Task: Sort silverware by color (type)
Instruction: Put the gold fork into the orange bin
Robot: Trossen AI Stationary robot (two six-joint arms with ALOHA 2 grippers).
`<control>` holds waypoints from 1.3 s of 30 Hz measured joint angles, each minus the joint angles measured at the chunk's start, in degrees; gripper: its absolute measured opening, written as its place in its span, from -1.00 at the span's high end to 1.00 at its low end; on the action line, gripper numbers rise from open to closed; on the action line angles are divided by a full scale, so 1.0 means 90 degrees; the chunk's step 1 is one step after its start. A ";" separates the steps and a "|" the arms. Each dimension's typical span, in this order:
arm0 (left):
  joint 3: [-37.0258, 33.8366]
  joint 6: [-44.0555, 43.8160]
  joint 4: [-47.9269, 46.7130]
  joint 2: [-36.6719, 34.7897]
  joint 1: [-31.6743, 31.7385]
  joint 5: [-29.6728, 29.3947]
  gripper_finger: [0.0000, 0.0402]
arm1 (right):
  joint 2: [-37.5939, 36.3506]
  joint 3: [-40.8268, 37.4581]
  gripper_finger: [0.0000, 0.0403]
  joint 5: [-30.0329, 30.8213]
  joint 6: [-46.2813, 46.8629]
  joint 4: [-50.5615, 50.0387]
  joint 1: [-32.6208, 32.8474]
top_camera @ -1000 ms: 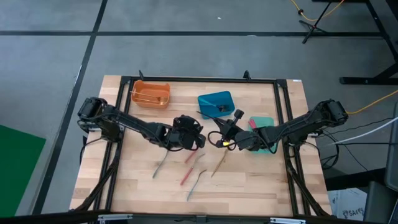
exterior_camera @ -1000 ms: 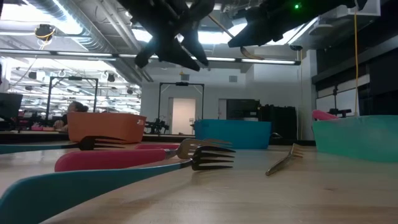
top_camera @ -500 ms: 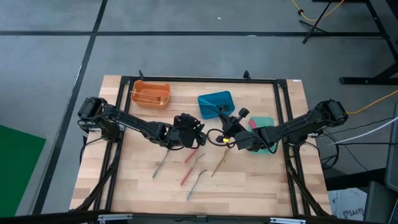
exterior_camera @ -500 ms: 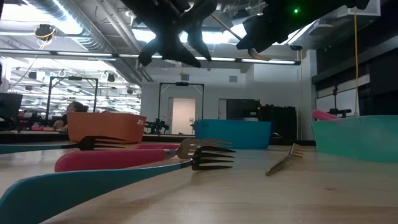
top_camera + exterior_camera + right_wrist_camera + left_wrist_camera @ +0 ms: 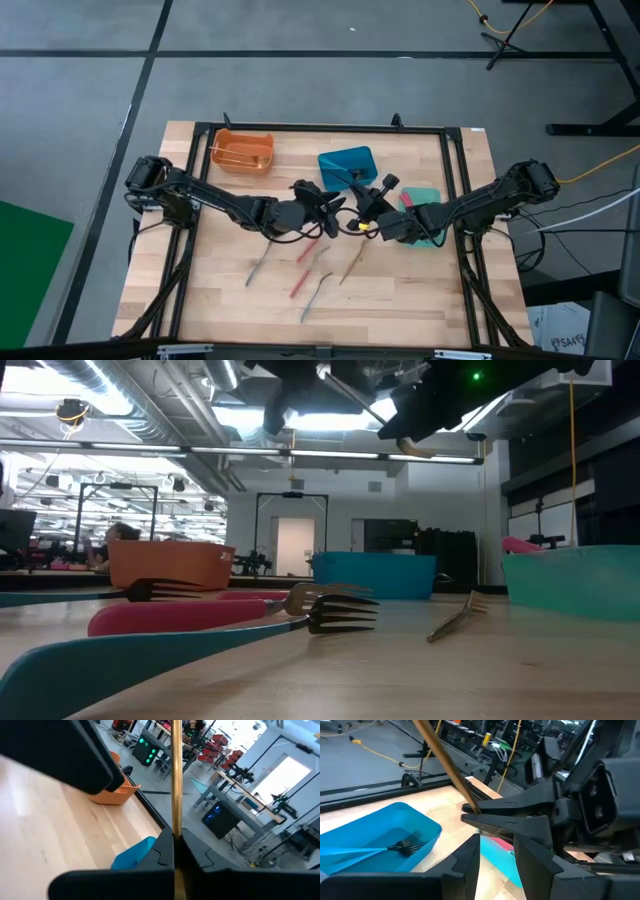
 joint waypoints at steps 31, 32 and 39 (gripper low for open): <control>0.0000 0.0331 0.0125 0.0000 0.0045 -0.0491 0.44 | 0.0000 0.0000 1.00 -0.1431 0.0200 0.0087 0.0012; 0.0000 0.0333 0.0125 0.0000 0.0049 -0.0494 0.44 | 0.0000 0.0000 1.00 -0.1466 0.0200 0.0085 0.0015; 0.0000 0.0333 0.0116 0.0000 0.0049 -0.0632 0.44 | 0.0000 0.0000 1.00 -0.1484 0.0200 0.0090 0.0012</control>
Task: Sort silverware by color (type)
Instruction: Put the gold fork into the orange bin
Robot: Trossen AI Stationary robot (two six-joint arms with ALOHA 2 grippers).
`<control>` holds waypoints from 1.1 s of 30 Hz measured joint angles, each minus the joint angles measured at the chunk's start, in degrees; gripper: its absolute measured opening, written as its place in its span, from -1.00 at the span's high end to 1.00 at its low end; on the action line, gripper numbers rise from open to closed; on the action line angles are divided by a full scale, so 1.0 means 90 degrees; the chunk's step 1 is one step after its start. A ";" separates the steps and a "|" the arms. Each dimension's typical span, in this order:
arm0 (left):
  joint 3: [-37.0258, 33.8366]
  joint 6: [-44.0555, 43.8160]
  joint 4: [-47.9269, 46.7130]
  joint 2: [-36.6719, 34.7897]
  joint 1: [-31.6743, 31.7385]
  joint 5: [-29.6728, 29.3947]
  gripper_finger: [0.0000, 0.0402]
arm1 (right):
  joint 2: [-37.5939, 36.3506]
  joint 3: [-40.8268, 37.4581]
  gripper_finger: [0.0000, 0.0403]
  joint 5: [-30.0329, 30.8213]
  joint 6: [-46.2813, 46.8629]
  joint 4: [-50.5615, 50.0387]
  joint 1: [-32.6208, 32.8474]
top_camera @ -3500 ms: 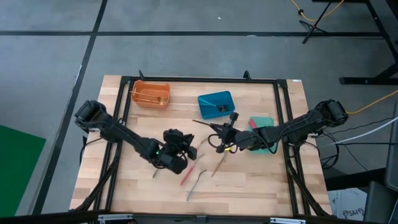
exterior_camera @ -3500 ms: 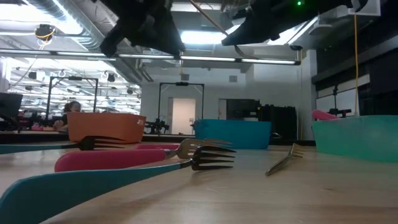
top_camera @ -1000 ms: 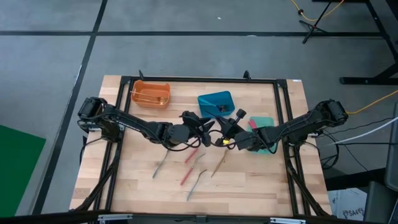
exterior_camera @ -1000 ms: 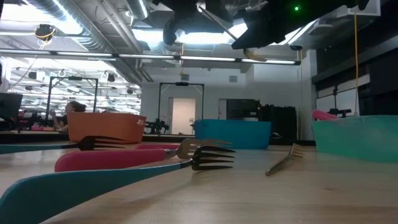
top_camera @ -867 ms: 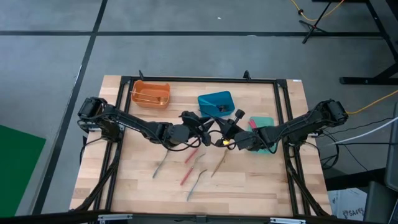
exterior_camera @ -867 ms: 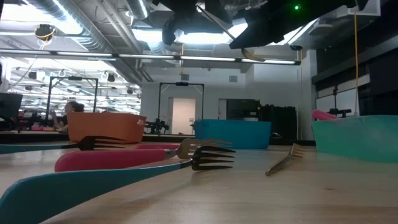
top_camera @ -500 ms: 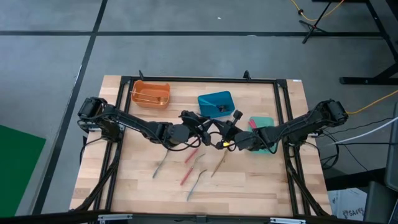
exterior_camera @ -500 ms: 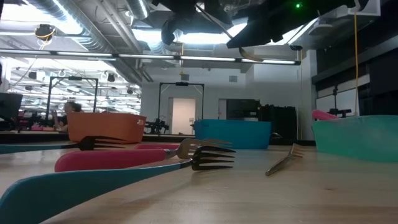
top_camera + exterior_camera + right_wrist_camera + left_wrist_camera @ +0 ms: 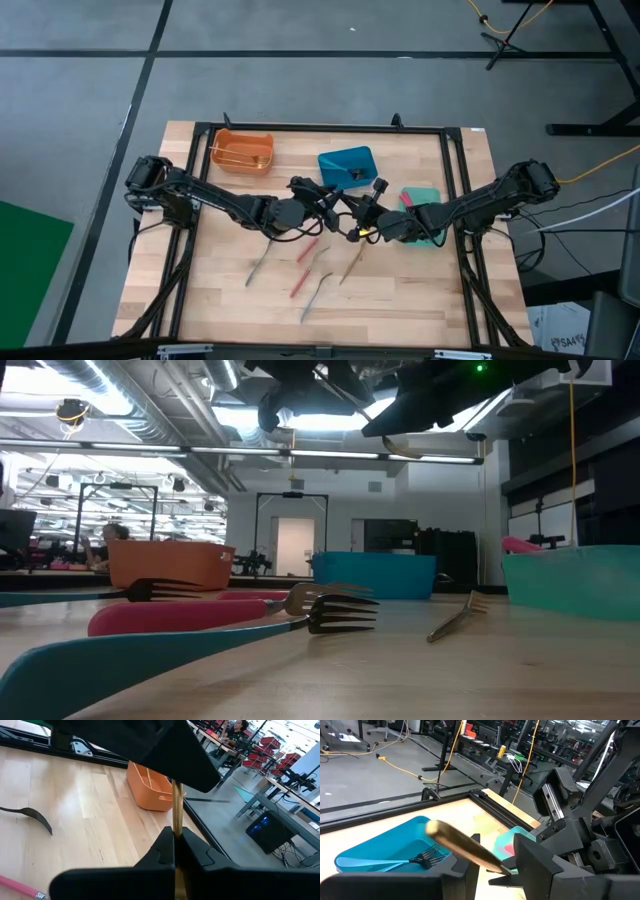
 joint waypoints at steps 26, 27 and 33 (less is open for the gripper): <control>0.0000 0.0151 -0.0015 0.0000 0.0000 -0.0002 0.51 | 0.0000 0.0000 1.00 0.0010 0.0000 0.0005 0.0001; 0.0000 0.0153 -0.0015 0.0000 0.0000 -0.0002 0.55 | 0.0000 0.0000 1.00 0.0010 0.0000 0.0005 0.0000; 0.0000 0.0147 0.0013 0.0000 -0.0002 0.0027 0.79 | 0.0000 0.0000 1.00 0.0000 -0.0007 0.0005 0.0000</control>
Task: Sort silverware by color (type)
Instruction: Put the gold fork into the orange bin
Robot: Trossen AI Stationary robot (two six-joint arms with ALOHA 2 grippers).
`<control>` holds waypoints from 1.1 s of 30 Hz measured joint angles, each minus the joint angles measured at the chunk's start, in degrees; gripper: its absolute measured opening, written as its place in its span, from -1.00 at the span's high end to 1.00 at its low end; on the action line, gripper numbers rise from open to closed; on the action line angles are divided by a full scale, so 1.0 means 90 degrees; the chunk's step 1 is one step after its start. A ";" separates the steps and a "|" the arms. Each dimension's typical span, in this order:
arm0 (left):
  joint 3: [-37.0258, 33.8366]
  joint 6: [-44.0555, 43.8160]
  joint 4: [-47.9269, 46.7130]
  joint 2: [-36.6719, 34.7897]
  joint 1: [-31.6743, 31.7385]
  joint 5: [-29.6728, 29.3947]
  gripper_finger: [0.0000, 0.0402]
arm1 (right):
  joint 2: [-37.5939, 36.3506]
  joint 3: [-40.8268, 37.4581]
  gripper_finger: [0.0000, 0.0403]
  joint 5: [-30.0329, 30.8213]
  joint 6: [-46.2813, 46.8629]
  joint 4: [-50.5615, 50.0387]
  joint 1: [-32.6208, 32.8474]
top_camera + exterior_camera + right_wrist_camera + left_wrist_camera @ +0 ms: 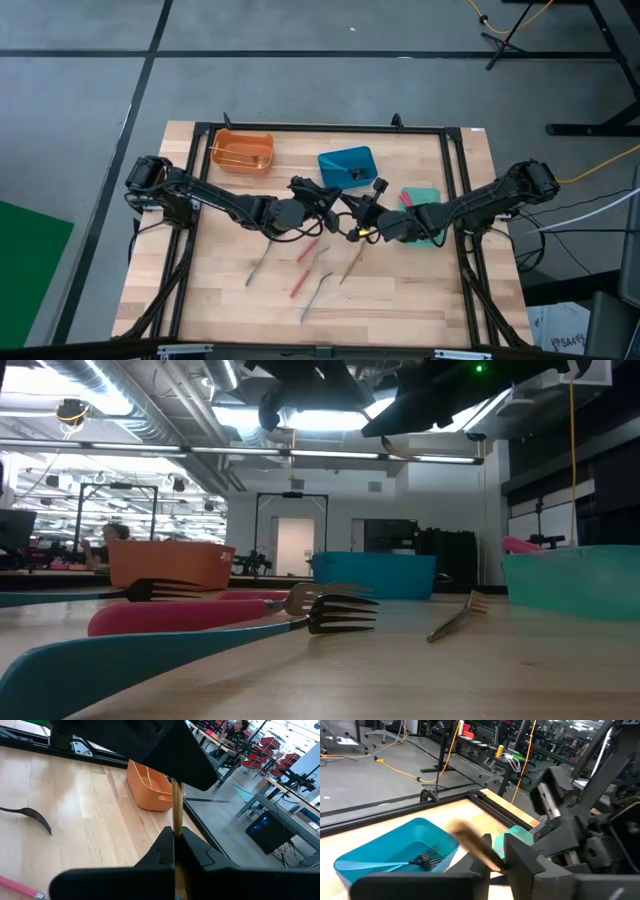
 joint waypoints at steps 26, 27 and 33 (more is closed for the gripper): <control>0.0010 -0.0047 -0.0034 0.0002 -0.0003 0.0020 0.95 | 0.0000 0.0000 0.93 -0.0156 -0.0027 0.0000 -0.0005; 0.0009 -0.0036 -0.0053 0.0002 -0.0005 -0.0031 0.95 | 0.0000 0.0000 0.89 -0.0169 -0.0023 -0.0002 -0.0005; -0.0007 -0.0022 -0.0084 0.0012 0.0006 -0.0096 0.95 | 0.0000 0.0002 0.60 -0.0170 -0.0028 -0.0005 0.0002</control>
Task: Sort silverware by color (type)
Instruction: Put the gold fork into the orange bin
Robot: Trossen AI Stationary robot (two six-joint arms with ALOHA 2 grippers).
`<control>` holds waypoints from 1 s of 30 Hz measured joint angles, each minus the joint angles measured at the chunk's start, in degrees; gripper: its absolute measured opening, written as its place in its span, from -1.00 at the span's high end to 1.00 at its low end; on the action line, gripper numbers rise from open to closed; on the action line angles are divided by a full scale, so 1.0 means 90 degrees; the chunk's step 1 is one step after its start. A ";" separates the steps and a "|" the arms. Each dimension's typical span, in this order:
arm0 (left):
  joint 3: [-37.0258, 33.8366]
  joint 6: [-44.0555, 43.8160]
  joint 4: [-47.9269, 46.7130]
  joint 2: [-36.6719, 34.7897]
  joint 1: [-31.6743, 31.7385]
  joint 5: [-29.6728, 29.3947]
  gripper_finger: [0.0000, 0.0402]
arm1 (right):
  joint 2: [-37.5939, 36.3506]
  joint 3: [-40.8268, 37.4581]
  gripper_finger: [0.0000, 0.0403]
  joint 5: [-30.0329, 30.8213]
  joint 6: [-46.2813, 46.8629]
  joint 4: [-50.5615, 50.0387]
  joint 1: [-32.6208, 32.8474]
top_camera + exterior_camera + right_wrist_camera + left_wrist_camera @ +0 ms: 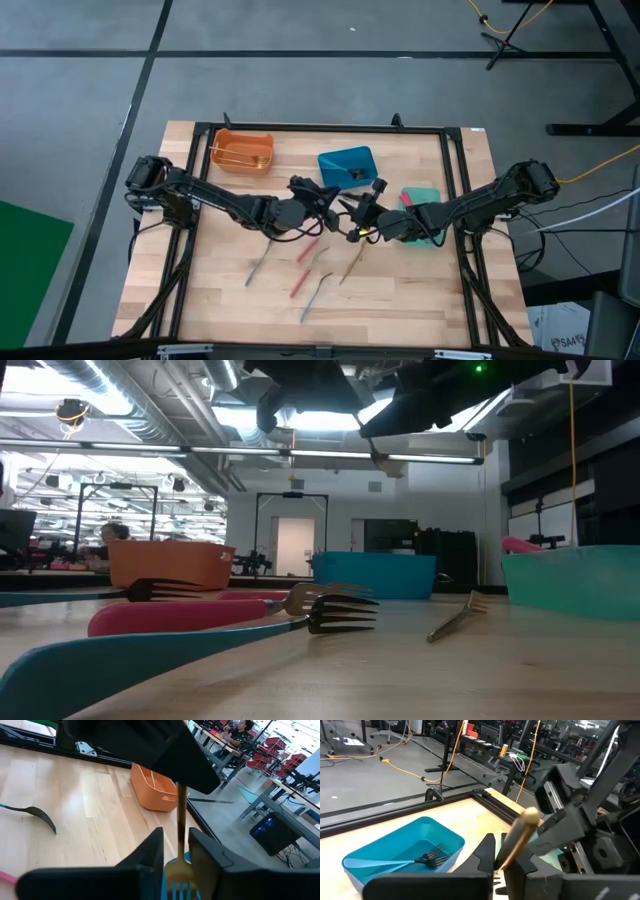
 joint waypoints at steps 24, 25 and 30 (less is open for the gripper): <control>0.0004 0.0015 -0.0477 -0.0201 0.0226 0.0863 0.95 | -0.1459 0.0000 0.50 0.0013 -0.0018 -0.1691 0.0598; 0.0007 -0.0001 -0.0661 -0.0294 0.0272 0.0945 0.95 | -0.1547 0.0000 0.50 0.0016 -0.0018 -0.1812 0.0664; 0.0007 -0.0030 -0.1614 -0.0782 0.0544 0.1340 0.95 | -0.1848 0.0000 0.50 0.0019 0.0000 -0.2129 0.0977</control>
